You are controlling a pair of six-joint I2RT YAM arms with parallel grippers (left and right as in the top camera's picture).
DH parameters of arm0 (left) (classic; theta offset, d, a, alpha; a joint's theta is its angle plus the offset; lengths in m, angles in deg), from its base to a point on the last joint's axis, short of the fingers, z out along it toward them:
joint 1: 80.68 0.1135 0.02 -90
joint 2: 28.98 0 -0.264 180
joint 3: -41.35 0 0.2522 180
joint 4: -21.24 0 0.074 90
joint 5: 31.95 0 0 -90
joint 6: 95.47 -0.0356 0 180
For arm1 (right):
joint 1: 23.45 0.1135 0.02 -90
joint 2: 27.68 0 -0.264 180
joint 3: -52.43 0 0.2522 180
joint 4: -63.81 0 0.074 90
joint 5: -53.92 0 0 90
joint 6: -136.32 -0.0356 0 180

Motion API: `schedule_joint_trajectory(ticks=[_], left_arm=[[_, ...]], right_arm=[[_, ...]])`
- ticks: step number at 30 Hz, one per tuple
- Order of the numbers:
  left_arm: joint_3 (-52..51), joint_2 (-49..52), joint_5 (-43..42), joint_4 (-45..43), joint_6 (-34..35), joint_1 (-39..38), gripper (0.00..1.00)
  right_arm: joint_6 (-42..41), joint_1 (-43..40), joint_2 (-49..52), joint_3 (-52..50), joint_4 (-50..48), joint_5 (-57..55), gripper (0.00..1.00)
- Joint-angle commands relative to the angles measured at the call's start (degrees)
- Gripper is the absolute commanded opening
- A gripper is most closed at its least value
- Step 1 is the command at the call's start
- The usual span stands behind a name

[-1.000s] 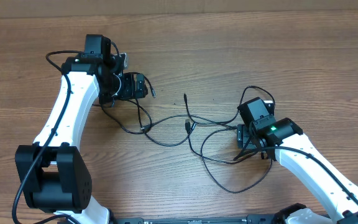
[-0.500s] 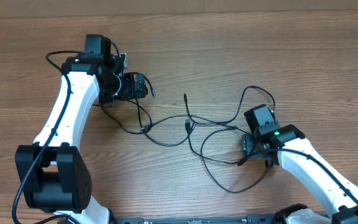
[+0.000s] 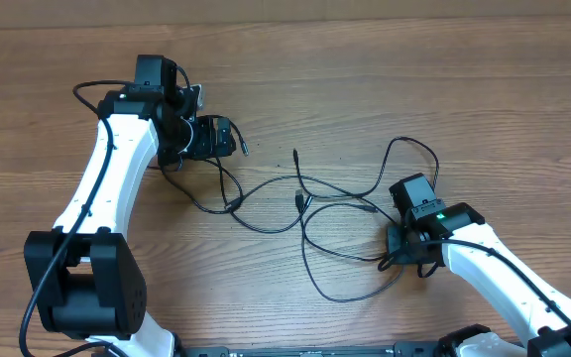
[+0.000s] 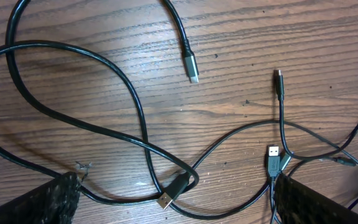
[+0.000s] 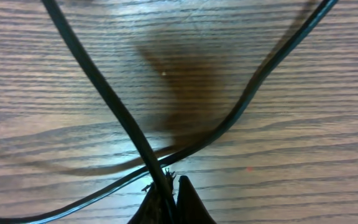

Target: Untangle cables

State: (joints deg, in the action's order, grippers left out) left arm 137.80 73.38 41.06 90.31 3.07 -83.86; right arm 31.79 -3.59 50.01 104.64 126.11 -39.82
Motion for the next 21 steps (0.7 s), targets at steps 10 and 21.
schedule_joint_trajectory(ticks=[10, 21], left_arm=[[0.0, 0.5, -0.4, -0.1, -1.3, 0.0, 1.00], [-0.1, 0.5, -0.4, -0.1, -1.3, 0.0, 0.99]], right_arm=[[1.6, -0.3, -2.8, 17.3, 7.0, 14.8, 0.04], [1.5, -0.3, -5.5, 44.3, 8.4, 24.5, 0.04]])
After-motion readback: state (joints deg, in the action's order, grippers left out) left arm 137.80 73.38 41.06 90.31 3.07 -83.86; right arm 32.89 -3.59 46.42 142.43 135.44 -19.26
